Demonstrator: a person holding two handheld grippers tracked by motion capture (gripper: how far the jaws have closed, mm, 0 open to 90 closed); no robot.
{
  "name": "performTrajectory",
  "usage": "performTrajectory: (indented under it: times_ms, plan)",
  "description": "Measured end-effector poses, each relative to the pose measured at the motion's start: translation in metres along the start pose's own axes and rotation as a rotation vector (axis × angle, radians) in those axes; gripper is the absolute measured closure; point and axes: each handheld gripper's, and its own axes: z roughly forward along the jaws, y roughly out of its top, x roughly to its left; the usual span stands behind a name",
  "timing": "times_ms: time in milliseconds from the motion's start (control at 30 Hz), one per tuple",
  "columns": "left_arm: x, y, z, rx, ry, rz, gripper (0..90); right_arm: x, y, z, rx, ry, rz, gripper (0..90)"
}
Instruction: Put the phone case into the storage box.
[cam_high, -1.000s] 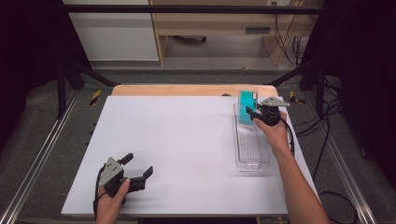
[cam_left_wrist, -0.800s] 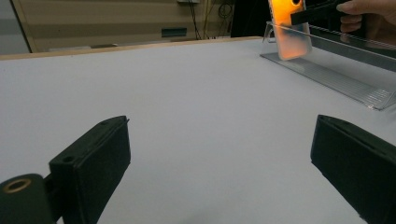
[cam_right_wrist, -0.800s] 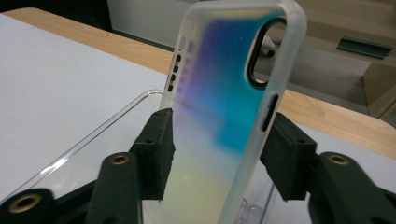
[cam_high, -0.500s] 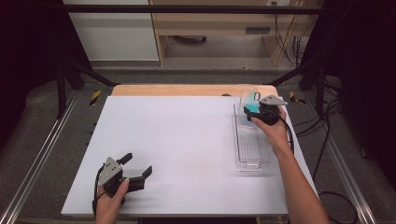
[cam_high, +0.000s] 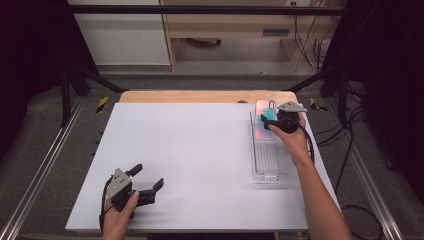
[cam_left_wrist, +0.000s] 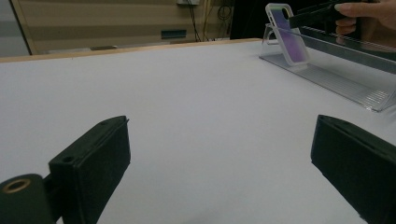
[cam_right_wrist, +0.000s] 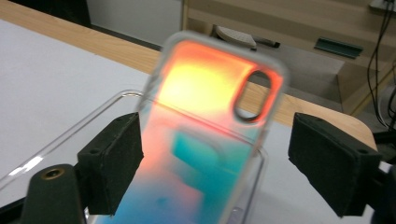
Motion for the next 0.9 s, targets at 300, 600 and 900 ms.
performTrajectory:
  times_ms: [300, 600, 900]
  plan:
    - [0.001, 0.0, -0.001, 0.001, 0.004, 0.008, 4.4, 0.0, 0.008, -0.012, -0.059, 0.01, 0.039, 13.5]
    - [0.002, 0.0, -0.003, -0.003, 0.014, 0.011, 3.2, 0.002, 0.019, -0.026, -0.1, 0.018, 0.075, 8.4]
    - [0.003, 0.001, -0.004, -0.006, 0.029, 0.021, 1.9, 0.003, 0.025, -0.037, -0.135, 0.042, 0.079, 5.7]
